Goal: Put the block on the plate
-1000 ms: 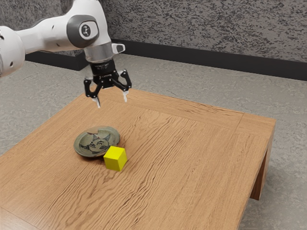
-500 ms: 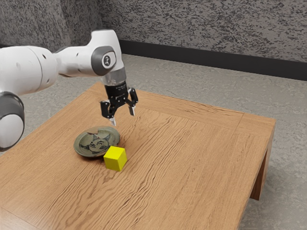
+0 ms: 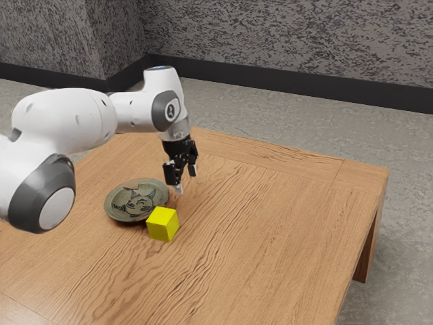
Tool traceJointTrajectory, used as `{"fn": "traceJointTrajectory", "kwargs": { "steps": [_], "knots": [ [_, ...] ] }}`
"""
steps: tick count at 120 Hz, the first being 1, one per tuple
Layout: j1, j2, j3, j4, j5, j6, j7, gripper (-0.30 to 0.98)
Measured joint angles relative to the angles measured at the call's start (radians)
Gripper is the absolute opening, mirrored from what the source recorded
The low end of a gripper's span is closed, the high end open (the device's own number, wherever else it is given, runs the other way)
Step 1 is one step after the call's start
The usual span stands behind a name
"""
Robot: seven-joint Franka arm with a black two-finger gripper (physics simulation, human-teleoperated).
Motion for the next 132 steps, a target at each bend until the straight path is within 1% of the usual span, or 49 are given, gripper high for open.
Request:
{"fn": "traceJointTrajectory", "kwargs": {
  "steps": [14,24,32,56,78,104,118,132],
  "knots": [
    [0.0,0.03,0.001,0.0,-0.012,0.018,-0.054,0.69],
    [-0.001,0.028,0.001,-0.001,-0.016,0.026,-0.086,0.69],
    [-0.001,0.002,0.002,-0.028,-0.015,0.031,-0.109,0.69],
    [-0.002,-0.127,0.002,-0.197,0.016,0.072,-0.163,0.69],
    [-0.026,-0.211,0.002,-0.317,0.03,0.118,-0.198,0.69],
    [-0.053,-0.253,0.003,-0.391,0.039,0.155,-0.227,0.69],
    [-0.058,-0.26,0.002,-0.4,0.05,0.18,-0.231,0.69],
    [-0.059,-0.266,0.002,-0.402,0.058,0.201,-0.198,0.69]
  ]
}}
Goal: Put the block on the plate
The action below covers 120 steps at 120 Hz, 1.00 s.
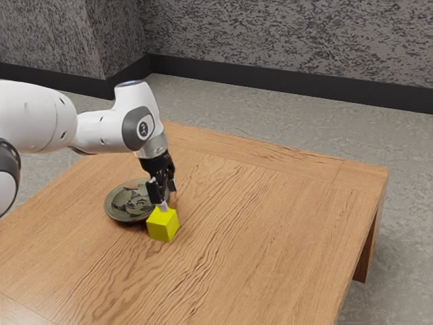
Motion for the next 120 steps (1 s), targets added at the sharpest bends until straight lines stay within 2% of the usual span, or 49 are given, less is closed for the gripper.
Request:
{"fn": "traceJointTrajectory", "kwargs": {
  "steps": [70,120],
  "knots": [
    [0.001,-0.008,-0.007,-0.071,0.025,0.054,0.122,0.69],
    [0.001,0.057,-0.012,-0.097,-0.004,0.11,0.162,0.69]
  ]
}}
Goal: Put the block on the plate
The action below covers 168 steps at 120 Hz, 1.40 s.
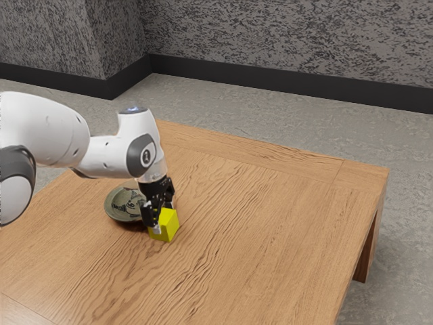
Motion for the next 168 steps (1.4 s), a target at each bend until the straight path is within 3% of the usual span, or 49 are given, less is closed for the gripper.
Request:
{"fn": "traceJointTrajectory", "kwargs": {
  "steps": [42,84,132,168],
  "knots": [
    [0.002,0.035,-0.003,0.0,-0.017,0.032,0.02,0.68],
    [0.001,0.037,-0.002,0.001,-0.019,0.043,0.046,0.46],
    [0.0,0.06,-0.018,0.093,-0.024,0.033,0.06,0.43],
    [0.0,0.016,0.025,0.127,-0.011,-0.01,0.065,0.42]
  ]
}}
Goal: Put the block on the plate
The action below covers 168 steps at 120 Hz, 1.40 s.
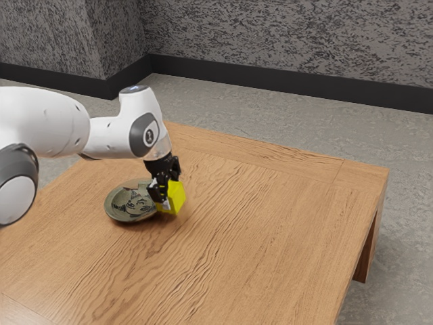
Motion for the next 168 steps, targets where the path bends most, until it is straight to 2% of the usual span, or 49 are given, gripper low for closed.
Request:
{"fn": "traceJointTrajectory", "kwargs": {
  "steps": [35,56,81,102,138,168],
  "knots": [
    [0.012,-0.016,0.089,0.019,0.048,-0.017,0.006,0.42],
    [0.06,-0.011,0.102,0.019,0.067,-0.019,0.008,0.43],
    [0.121,0.034,0.094,0.019,0.071,-0.018,0.014,0.42],
    [0.132,0.082,0.078,0.055,0.068,-0.019,0.018,0.42],
    [0.189,0.128,0.007,0.107,0.061,-0.025,0.022,0.43],
    [0.189,0.127,0.005,0.108,0.057,-0.026,0.023,0.58]
  ]
}}
